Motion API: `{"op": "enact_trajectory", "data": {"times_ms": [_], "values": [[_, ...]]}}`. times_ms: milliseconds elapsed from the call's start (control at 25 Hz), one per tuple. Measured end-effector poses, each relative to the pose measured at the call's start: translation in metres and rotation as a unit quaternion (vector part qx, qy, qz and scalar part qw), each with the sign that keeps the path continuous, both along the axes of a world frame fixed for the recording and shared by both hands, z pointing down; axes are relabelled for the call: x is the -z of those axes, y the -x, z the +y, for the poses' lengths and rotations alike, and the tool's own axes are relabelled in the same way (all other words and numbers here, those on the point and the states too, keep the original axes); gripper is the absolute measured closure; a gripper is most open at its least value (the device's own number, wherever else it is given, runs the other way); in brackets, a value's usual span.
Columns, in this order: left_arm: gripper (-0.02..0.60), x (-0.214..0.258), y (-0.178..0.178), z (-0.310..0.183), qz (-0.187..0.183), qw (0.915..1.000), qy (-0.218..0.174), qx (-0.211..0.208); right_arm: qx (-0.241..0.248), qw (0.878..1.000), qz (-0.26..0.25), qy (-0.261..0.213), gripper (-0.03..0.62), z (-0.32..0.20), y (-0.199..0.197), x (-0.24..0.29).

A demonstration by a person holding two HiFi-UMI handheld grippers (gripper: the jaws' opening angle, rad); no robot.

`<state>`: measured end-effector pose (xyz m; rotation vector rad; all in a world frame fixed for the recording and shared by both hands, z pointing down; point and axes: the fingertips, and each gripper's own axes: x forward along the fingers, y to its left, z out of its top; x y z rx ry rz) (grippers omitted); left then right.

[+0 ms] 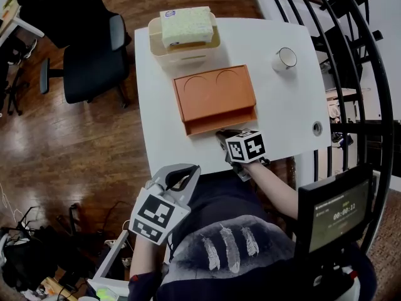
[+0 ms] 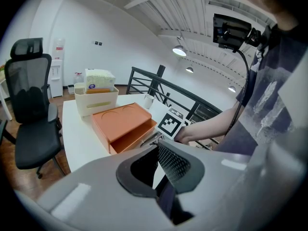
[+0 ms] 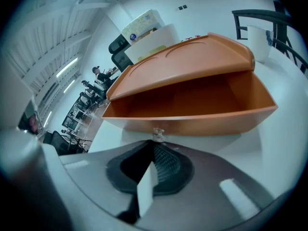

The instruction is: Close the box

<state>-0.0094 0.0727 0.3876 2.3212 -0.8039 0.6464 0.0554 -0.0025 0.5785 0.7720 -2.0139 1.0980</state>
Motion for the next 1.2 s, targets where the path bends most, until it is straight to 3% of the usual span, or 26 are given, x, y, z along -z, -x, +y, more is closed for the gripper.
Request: {"op": "enact_trajectory", "data": {"times_ms": [1200], "values": [[0.578,-0.006,0.004,-0.004,0.0,1.0,0.005,0.001,0.014,1.0,0.009,-0.016,0.592,-0.017,0.002,-0.001]]}}
